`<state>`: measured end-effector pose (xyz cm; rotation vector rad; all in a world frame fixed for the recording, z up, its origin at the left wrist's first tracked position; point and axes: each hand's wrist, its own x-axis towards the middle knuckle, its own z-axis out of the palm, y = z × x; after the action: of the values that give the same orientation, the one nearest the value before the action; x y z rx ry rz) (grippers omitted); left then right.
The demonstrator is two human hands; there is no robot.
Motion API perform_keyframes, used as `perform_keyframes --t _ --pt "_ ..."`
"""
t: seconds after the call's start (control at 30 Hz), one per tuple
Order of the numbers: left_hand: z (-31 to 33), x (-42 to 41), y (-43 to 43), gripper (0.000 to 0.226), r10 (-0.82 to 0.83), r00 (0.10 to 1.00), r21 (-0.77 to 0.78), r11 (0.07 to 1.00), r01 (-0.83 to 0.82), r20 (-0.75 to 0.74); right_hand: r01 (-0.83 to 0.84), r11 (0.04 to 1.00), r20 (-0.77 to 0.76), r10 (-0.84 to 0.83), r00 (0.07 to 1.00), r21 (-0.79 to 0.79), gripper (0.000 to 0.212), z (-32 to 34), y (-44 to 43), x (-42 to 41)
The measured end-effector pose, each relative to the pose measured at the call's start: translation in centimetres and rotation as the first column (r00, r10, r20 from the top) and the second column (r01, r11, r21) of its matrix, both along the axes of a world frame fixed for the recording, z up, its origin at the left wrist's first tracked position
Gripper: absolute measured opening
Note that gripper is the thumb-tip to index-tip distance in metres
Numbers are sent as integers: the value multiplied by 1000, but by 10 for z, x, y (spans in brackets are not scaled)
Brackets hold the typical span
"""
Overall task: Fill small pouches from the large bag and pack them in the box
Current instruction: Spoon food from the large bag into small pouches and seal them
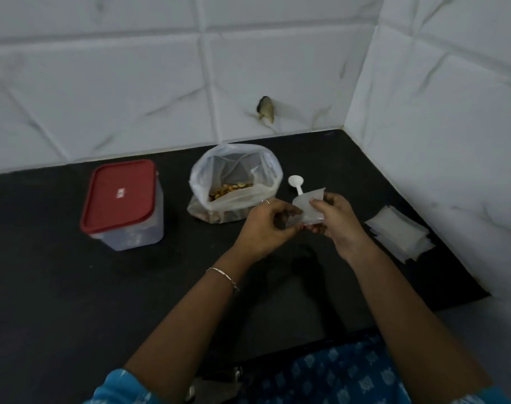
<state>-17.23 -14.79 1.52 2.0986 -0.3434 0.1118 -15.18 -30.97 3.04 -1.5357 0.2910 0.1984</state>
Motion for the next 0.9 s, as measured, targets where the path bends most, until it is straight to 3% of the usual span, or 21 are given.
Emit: perform_keyframes --t 0.23,0.53,0.8,0.9 --pt "0 -25 48 17 220 973 -151 962 -228 -64 -201 963 3 204 979 181 42 6 51 -9" --pt "13 -37 77 12 281 948 -208 928 -309 -153 -306 949 130 295 947 73 12 10 80 -25" --pt "16 -37 81 8 349 937 -55 935 -350 -28 -254 967 126 253 959 -6 9 20 94 -25" --pt "20 -35 80 5 358 932 -54 931 -361 -60 -246 969 137 248 959 -31 11 24 97 -24"
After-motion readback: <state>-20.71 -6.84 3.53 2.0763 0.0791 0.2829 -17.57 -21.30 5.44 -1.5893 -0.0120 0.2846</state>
